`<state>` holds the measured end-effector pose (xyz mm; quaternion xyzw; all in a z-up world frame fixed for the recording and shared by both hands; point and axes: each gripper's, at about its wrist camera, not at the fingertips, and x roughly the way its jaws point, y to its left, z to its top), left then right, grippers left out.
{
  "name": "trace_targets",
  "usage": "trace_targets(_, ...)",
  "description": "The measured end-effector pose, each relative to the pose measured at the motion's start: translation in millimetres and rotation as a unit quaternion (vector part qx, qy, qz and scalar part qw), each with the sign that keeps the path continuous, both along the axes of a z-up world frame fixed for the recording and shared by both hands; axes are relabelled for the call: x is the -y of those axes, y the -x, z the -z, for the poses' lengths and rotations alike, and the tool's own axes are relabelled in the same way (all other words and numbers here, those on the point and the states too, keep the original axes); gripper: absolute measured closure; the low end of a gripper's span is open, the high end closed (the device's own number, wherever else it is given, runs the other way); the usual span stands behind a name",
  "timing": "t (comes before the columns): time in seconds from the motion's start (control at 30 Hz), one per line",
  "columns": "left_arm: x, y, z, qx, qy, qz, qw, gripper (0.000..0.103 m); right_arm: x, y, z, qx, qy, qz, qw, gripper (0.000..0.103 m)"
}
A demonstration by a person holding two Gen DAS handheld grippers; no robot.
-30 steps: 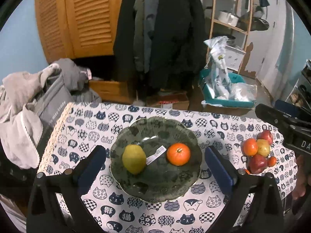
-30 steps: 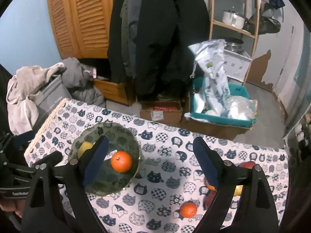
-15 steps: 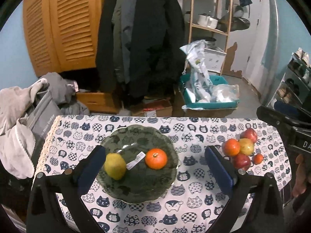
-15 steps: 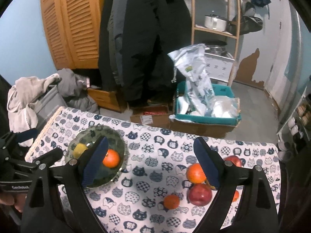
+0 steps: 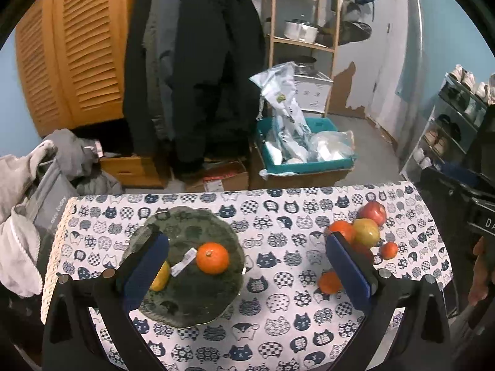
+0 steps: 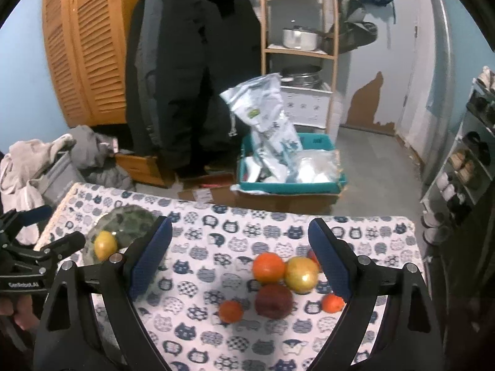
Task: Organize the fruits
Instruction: 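Withdraw both tools from the bowl back toward the fruit cluster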
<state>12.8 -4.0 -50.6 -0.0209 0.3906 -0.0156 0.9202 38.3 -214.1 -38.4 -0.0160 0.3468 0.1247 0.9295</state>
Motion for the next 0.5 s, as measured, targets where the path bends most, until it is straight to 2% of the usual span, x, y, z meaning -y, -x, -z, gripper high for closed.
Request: trace_targets(0.5, 47, -17, 8, -0.009, -0.007, 0.035, 0.9993, 0.001, 58, 6, 17, -0.011, 0.01, 0.047, 0.999, 0.013)
